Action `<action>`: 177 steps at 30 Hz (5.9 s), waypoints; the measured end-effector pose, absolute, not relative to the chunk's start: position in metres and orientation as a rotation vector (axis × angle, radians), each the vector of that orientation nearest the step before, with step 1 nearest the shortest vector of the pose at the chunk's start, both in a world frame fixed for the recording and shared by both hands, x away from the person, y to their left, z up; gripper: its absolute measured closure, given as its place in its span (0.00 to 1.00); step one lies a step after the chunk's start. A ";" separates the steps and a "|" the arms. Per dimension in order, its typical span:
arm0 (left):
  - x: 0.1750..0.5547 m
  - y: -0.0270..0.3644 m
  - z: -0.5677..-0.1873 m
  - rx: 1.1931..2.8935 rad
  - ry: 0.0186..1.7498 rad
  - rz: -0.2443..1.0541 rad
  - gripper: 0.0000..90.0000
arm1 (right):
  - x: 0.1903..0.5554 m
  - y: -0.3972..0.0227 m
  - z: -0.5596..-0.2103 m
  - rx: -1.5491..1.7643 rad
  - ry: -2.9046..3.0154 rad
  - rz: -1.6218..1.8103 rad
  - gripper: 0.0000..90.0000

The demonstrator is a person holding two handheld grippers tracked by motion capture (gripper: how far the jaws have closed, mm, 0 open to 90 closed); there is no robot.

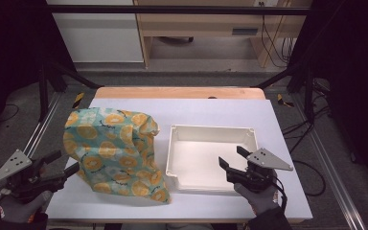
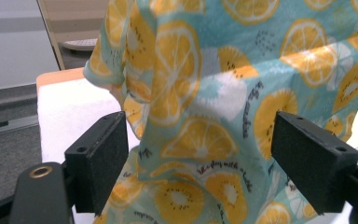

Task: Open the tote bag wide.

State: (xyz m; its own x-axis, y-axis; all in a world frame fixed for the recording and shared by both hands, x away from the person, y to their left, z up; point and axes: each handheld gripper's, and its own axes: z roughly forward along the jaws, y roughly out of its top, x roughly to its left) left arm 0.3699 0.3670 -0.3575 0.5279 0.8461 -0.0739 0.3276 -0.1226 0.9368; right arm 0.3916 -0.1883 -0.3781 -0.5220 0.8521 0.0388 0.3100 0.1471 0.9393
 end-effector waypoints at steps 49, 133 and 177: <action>0.400 0.355 -0.328 1.669 1.012 0.652 0.38 | 0.412 -0.077 -0.340 0.922 2.039 1.542 0.51; 0.372 0.354 -0.353 1.697 1.061 0.603 0.99 | 0.412 -0.018 -0.328 0.831 2.127 1.701 0.70; 0.374 0.352 -0.311 1.618 1.016 0.672 0.66 | 0.409 0.005 -0.361 0.786 2.268 1.609 1.00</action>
